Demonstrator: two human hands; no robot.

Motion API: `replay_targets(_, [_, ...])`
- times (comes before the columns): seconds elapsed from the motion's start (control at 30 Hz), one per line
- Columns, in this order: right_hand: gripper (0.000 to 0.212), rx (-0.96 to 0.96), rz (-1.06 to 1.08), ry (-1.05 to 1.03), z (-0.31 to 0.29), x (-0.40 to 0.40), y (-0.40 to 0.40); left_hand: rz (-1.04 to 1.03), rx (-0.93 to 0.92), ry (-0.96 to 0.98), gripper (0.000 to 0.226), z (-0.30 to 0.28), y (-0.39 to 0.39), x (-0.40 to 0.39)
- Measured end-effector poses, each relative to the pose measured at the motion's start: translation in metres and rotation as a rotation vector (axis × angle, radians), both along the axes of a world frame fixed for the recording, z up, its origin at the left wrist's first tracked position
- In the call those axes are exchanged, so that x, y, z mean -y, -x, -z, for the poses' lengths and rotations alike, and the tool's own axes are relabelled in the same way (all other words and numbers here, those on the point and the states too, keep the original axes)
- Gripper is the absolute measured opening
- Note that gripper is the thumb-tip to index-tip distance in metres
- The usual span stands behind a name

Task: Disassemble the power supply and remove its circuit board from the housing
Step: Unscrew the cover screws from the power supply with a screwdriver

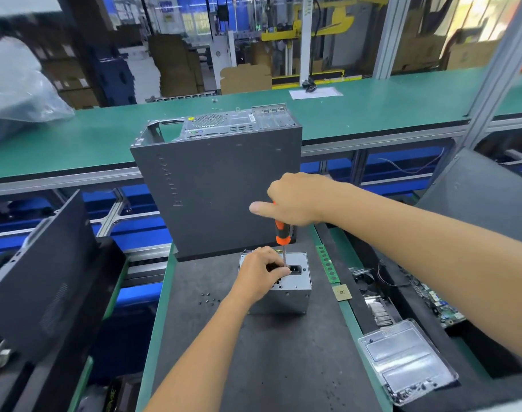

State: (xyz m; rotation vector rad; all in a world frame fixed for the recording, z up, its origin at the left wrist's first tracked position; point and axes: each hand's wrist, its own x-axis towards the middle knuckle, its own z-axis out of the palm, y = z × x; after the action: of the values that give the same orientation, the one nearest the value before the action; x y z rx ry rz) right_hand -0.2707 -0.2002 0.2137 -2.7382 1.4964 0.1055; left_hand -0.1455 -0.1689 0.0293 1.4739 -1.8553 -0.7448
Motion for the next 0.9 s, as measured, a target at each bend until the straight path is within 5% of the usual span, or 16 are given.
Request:
replay_targets(0.1, [0.052,-0.005,-0.020,-0.018,0.001,0.000,0.003,-0.004,-0.008,-0.009,0.010,0.000,0.000,0.001])
replay_targets(0.2, [0.011,-0.039,-0.198,-0.194,-0.012,-0.002,0.007,-0.009,-0.007,-0.012,0.010,0.002,-0.001,0.002])
replay_targets(0.5, [0.039,-0.169,-0.108,0.015,-0.012,-0.010,0.003,0.000,0.002,-0.006,0.007,0.003,0.000,0.004])
replay_targets(0.6, [0.011,-0.047,-0.143,-0.138,-0.012,-0.007,0.006,-0.005,0.003,-0.008,0.009,0.003,-0.001,0.004])
replay_targets(0.7, [0.020,0.026,-0.176,-0.298,-0.020,-0.006,0.012,-0.012,-0.003,-0.011,0.011,0.004,0.000,0.003])
replay_targets(0.9, [0.012,-0.264,-0.165,0.119,-0.010,-0.009,0.008,-0.012,-0.017,-0.029,0.014,0.004,-0.001,0.003])
